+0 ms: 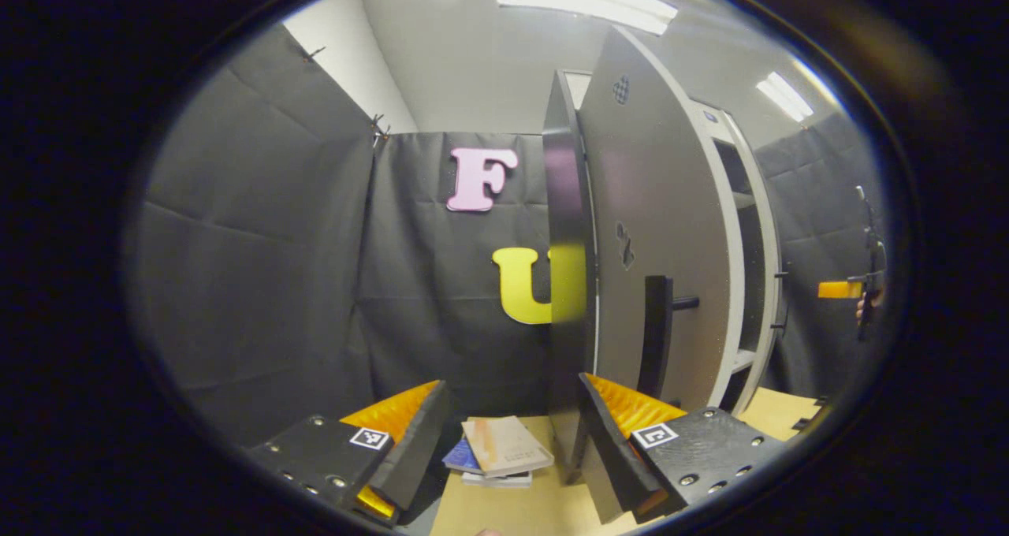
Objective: Grab one shoe with the right hand and put it into the shoe cabinet, grab the other shoe with the left hand and put it into the shoe cabinet; then close the right door with the right hand and the left door with the left hand.
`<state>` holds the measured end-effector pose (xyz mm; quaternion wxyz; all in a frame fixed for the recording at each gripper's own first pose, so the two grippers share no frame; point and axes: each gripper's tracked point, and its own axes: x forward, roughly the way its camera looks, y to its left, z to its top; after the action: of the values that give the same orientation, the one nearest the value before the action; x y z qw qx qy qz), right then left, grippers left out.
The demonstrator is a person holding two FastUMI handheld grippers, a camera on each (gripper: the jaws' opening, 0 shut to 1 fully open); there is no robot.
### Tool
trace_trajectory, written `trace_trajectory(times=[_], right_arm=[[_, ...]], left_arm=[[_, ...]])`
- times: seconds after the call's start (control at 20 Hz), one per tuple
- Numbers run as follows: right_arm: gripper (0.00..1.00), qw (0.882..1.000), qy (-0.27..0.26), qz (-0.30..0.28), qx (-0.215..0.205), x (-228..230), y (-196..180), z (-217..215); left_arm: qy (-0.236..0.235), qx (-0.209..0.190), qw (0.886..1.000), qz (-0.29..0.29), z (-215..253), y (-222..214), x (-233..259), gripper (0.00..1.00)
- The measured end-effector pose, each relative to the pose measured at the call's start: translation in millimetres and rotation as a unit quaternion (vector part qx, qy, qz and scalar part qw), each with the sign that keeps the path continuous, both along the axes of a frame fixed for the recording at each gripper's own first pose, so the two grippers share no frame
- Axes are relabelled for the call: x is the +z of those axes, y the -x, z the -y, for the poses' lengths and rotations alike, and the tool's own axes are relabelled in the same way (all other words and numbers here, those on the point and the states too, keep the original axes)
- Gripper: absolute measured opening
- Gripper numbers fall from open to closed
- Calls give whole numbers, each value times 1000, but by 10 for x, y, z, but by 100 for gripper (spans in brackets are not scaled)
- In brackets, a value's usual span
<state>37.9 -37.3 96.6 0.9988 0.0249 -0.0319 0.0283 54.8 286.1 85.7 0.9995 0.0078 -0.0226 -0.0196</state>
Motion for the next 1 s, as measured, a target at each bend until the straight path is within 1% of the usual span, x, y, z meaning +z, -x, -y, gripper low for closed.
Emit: trace_trajectory(times=[0.05, 0.1, 0.15, 0.2, 0.25, 0.3, 0.35, 0.4, 0.45, 0.5, 0.55, 0.65, 0.75, 0.9, 1.0], right_arm=[[92, 1000, 1, -2, -4, -24, 21, 26], [92, 1000, 1, -6, -9, -63, 43, 57], [96, 1000, -2, -7, -17, -94, 66, 94], [96, 1000, -8, -7, -22, -113, 96, 129], [96, 1000, -14, -8, -25, -134, 111, 159], [92, 999, -20, -11, -29, -174, 124, 201], [92, 999, -23, -12, -35, -202, 134, 251], [96, 999, -24, -12, -43, -225, 143, 315], [92, 998, -25, -13, -52, -264, 152, 374], [96, 998, -27, -15, -58, -300, 164, 416], [96, 997, -30, -20, -62, -357, 165, 437], [98, 997, -37, -39, -58, -520, 179, 448], [98, 996, -41, -55, -56, -650, 175, 467], [98, 996, -44, -62, -53, -716, 147, 491], [98, 996, -41, -63, -50, -719, 90, 531]], left_arm=[[6, -11, 1000, 1, 18, -59, -3, 100], [9, -19, 1000, 3, 61, -136, 22, 95], [9, -28, 1000, 4, 127, -230, 40, 95], [8, -31, 999, 2, 147, -287, 37, 94], [8, -35, 999, -2, 159, -355, 11, 94], [9, -43, 999, -6, 216, -410, 2, 95], [7, -50, 999, -10, 299, -491, 4, 95], [-4, -48, 999, -11, 298, -492, 16, 95], [-17, -44, 999, -9, 323, -508, 54, 94], [-25, -41, 999, -10, 344, -496, 70, 94], [-23, -41, 999, -14, 376, -445, 38, 93], [-9, -46, 999, -20, 418, -491, -9, 93], [-12, -57, 998, -22, 539, -513, 7, 93], [-9, -71, 997, -27, 852, -521, 14, 93], [-10, -72, 997, -27, 1041, -551, -3, 93]])
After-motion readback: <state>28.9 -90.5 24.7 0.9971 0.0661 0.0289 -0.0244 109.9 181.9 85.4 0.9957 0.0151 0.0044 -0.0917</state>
